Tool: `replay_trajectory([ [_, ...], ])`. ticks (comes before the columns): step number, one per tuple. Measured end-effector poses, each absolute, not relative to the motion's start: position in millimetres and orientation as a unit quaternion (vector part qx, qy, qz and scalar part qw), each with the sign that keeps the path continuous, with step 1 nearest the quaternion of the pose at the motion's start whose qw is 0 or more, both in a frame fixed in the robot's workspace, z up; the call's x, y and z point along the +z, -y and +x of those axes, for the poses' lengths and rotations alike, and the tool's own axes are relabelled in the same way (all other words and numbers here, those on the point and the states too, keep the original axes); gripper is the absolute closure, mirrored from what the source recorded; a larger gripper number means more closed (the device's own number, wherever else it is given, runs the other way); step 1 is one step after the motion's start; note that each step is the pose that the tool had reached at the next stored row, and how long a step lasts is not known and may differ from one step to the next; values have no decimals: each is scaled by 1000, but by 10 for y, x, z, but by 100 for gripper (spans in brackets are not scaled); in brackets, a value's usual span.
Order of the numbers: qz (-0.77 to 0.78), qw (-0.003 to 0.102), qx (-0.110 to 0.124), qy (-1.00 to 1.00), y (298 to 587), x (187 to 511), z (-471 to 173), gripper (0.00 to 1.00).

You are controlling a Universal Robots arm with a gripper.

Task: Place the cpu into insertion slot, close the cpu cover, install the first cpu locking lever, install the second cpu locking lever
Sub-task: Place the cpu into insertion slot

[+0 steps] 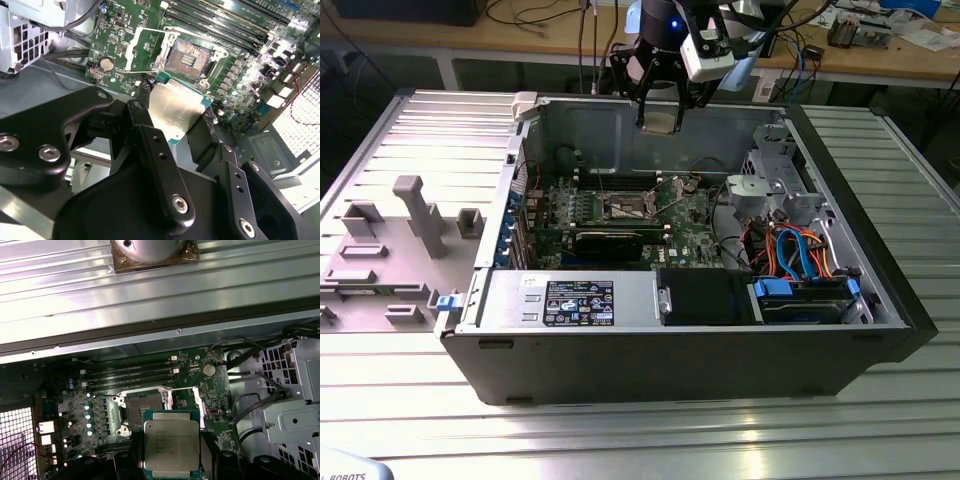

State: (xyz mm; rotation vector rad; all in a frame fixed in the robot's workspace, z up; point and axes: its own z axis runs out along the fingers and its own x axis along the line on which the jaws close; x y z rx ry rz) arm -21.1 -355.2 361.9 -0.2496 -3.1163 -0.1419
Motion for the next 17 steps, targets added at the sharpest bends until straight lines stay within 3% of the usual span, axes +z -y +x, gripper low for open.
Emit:
replay_trajectory([
  [17, -98, 5, -45, 994, 3552, 3619, -211, 46],
])
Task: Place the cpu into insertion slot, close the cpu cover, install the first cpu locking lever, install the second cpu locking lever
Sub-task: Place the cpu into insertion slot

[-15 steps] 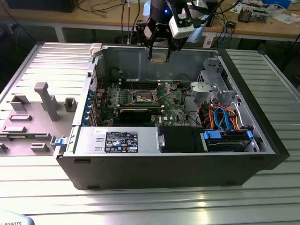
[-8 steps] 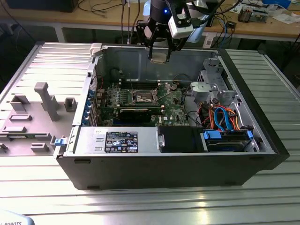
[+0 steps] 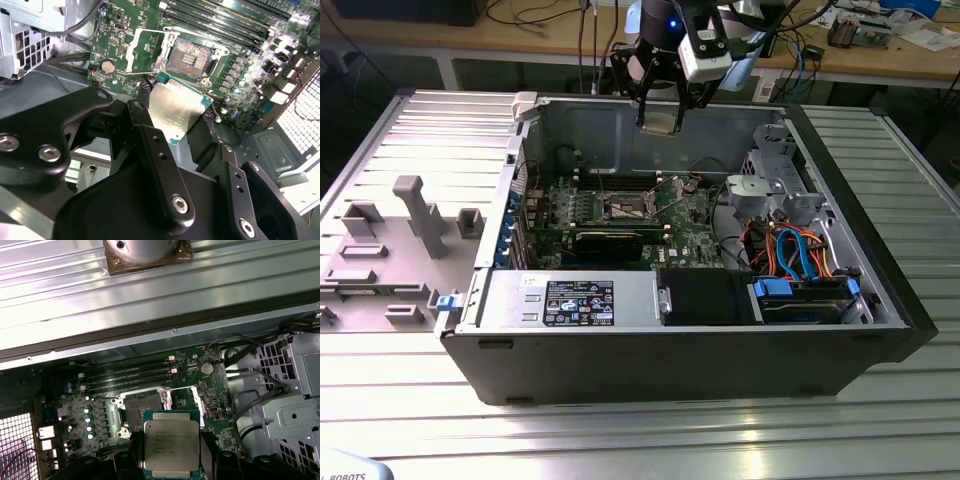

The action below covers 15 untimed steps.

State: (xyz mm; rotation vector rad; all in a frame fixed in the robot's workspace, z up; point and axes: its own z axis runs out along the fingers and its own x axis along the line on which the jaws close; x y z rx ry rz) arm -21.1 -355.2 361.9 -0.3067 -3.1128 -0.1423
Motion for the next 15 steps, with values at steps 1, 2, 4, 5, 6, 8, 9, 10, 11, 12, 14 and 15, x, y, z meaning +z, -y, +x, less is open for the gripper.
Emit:
replay_trajectory([
  [1, -99, 5, -45, 994, 3552, 3619, -211, 46],
  [2, -100, 5, -45, 994, 3552, 3619, -211, 46],
  [4, -102, 5, -45, 994, 3552, 3619, -211, 46],
  [5, -103, 5, -45, 994, 3552, 3619, -211, 46],
  [6, -105, 5, -45, 993, 3552, 3619, -211, 46],
  [8, -107, 5, -46, 993, 3552, 3619, -211, 46],
  [9, -109, 5, -45, 993, 3552, 3619, -211, 46],
  [10, -111, 5, -46, 993, 3552, 3619, -211, 46],
  [11, -112, 5, -46, 993, 3552, 3619, -211, 46],
  [12, -113, 5, -46, 992, 3552, 3619, -211, 46],
  [14, -116, 4, -46, 992, 3552, 3619, -211, 46],
  [15, -118, 4, -46, 992, 3552, 3619, -211, 46],
])
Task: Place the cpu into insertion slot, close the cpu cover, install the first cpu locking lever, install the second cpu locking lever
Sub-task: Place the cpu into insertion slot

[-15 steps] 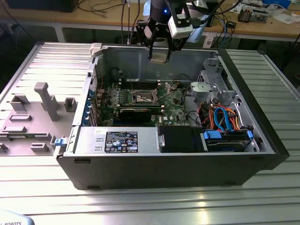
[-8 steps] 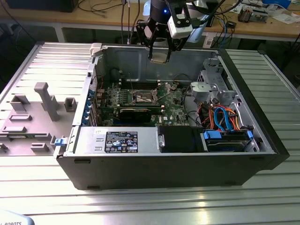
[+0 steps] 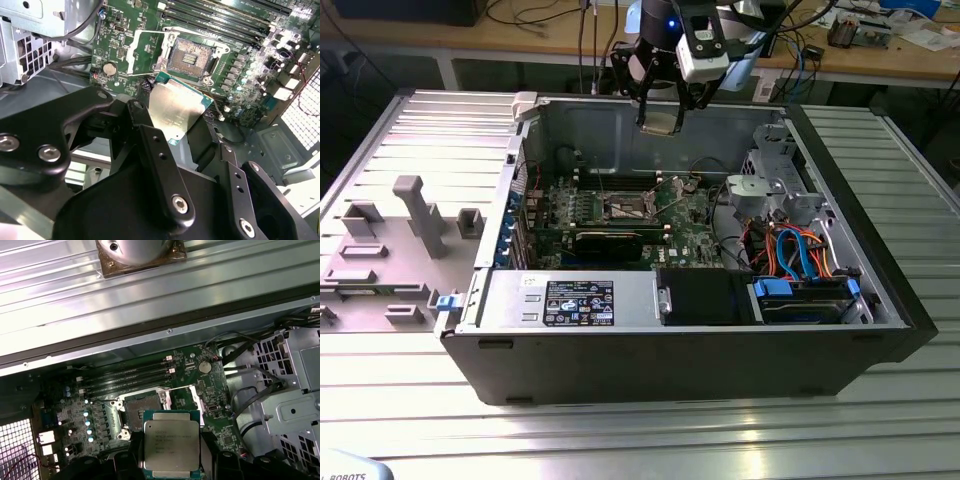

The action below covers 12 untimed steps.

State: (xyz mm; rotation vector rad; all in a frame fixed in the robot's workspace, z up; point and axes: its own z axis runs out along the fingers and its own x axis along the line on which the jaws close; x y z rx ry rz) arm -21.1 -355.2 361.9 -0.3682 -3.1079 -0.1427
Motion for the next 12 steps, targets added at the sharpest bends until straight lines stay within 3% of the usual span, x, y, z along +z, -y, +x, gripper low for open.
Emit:
replay_trajectory([
  [12, -146, 3, -46, 988, 3556, 3616, -212, 46],
])
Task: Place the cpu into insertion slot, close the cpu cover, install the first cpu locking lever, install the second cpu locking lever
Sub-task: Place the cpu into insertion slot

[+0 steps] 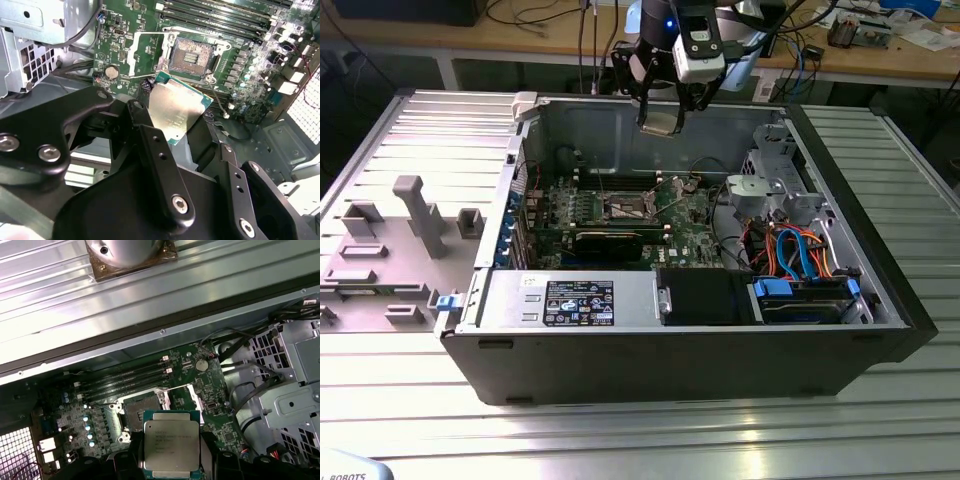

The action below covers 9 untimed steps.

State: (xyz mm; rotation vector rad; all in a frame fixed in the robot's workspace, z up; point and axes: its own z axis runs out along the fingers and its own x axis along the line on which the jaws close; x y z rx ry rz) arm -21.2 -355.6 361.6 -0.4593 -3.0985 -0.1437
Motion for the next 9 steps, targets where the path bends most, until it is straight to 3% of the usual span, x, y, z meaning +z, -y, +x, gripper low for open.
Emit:
replay_trajectory([
  [9, -174, 2, -46, 984, 3563, 3614, -211, 46],
])
